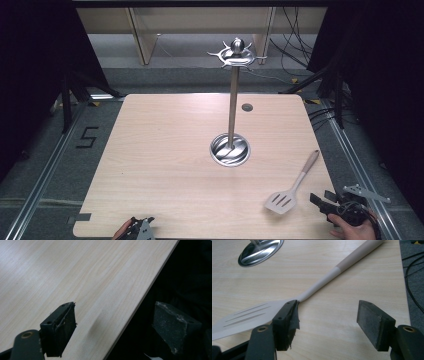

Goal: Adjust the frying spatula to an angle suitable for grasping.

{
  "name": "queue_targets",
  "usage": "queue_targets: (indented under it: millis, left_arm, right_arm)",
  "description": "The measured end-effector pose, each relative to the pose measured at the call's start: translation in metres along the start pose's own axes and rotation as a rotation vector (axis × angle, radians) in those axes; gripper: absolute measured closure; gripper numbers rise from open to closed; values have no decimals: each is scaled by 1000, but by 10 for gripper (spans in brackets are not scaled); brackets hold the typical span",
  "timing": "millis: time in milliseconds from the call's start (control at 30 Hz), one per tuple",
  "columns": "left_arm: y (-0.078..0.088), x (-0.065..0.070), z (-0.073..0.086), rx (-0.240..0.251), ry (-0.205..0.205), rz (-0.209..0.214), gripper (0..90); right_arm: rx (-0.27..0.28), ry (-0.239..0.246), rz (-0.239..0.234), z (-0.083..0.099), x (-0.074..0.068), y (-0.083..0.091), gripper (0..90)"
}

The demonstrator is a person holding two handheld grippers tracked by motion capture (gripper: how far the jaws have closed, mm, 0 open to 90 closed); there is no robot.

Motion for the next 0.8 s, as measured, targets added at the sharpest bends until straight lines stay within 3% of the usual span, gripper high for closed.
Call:
queue_targets:
  millis: [33,100,167,233,267,367,400,500,533,600,667,700,767,800]
  left_arm:
    - [0,0,0,-7,-4,-6,179]
    - [0,0,0,-6,-4,-4,178]
    - [-1,0,0,-7,-3,-2,179]
    - [-2,1,1,-19,13,18,178]
    - [-2,1,1,-23,11,5,178]
    - [-2,1,1,-19,15,8,178]
    - [-1,0,0,-5,3,0,178]
    - [-2,1,1,-20,14,7,178]
    - [-2,0,1,-14,-2,0,178]
    - [-3,0,0,-7,-2,11,179]
    - [-2,0,0,-15,1,4,178]
    - [-2,0,0,-8,-4,-2,178]
    - [-2,1,2,-25,13,9,178]
    - [-3,-1,2,-21,-1,-6,178]
  right_arm:
    - [-5,-6,5,0,-1,0,346]
    - [2,30,15,-3,2,-2,346]
    - [-2,-3,-4,-5,0,-3,340]
    - [18,11,-42,-9,1,-5,341]
    - [29,25,-46,-11,0,-6,340]
    - [17,8,-56,-16,-8,-6,341]
    - [12,55,-34,-18,-6,-8,341]
    - [-1,53,-10,-24,-8,-10,342]
    - [-1,62,-14,-26,-7,-11,342]
    - [-24,41,-4,-29,-9,-13,342]
    - [-44,64,17,-34,-6,-17,341]
    - [-49,46,10,-37,-7,-19,341]
    - [-72,69,23,-42,-5,-25,334]
    - [-88,85,33,-44,-3,-27,329]
Point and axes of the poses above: each handheld gripper's, and its own axes: y roughly backward along the jaws, z roughly out of its underside, x roughly to its right, the point moved 2 cm from there along -y, roughly forward along the jaws, and after that the axes turned 2 degrees about -x, right-handed, at the moved point
